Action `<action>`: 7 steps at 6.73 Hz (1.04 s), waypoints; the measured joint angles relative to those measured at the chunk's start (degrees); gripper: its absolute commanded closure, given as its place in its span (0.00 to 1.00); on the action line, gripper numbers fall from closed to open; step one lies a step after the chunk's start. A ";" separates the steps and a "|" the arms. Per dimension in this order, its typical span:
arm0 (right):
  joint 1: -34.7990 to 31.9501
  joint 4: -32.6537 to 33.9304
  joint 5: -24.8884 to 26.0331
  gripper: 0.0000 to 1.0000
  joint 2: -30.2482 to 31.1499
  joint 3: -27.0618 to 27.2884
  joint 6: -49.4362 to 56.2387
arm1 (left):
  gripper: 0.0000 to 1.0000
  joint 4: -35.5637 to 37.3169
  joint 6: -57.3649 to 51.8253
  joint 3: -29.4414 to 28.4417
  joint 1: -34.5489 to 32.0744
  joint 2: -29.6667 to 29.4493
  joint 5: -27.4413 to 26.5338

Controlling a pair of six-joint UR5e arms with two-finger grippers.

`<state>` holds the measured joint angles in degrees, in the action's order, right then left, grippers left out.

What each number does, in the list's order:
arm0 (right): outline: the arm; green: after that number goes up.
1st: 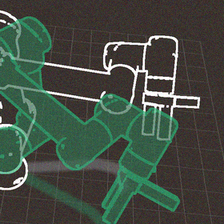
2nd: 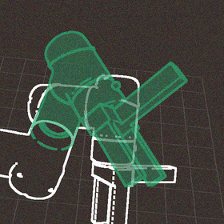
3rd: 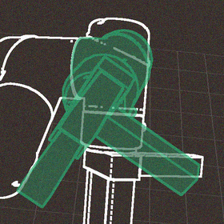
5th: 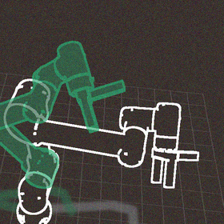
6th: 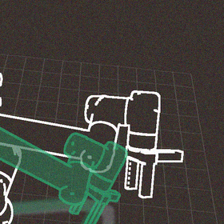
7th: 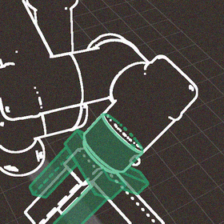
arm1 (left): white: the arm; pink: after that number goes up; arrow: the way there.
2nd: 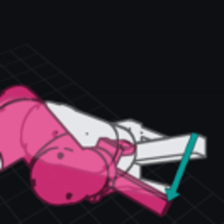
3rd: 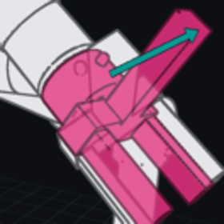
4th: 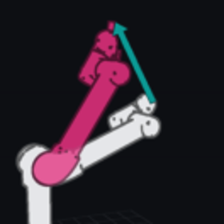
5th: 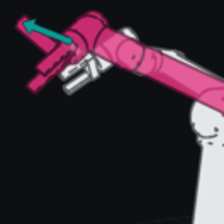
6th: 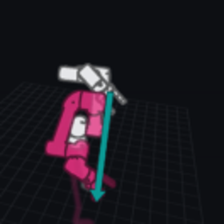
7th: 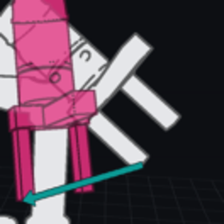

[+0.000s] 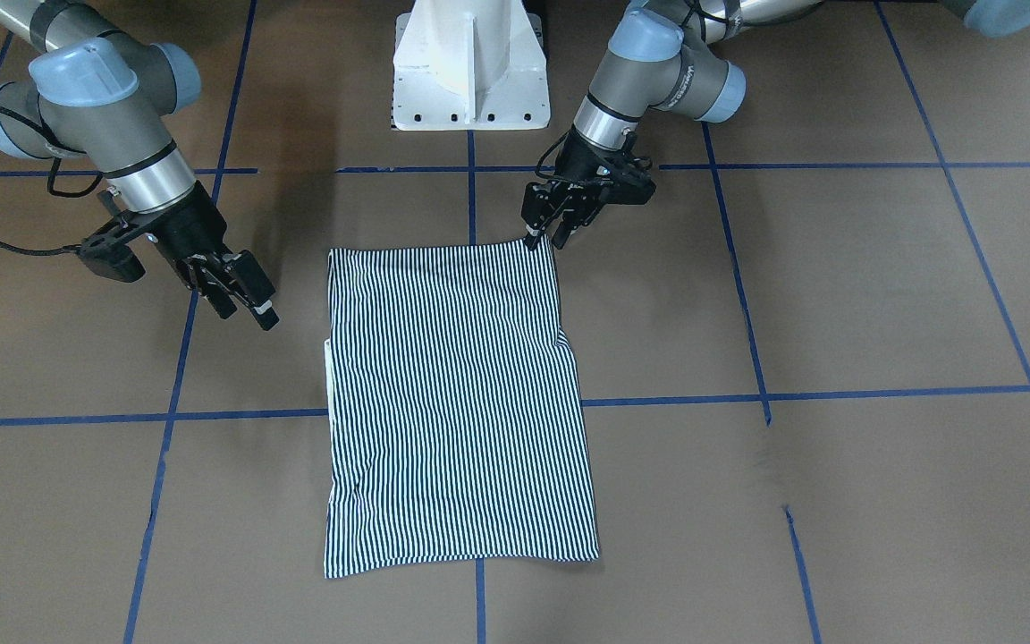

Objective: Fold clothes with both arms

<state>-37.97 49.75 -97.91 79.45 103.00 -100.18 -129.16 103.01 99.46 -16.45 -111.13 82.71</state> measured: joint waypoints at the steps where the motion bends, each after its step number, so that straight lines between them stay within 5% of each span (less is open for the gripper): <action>1: 0.00 0.00 0.00 0.09 0.00 -0.02 0.02 | 0.42 0.65 0.00 -0.03 0.13 -0.24 0.00; 7: 0.00 -0.04 0.00 0.08 0.00 -0.07 0.07 | 0.43 1.54 -0.66 -0.32 0.47 -0.56 0.00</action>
<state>-37.97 49.71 -97.91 79.45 102.93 -100.11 -127.62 102.35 99.15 -15.98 -111.69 82.70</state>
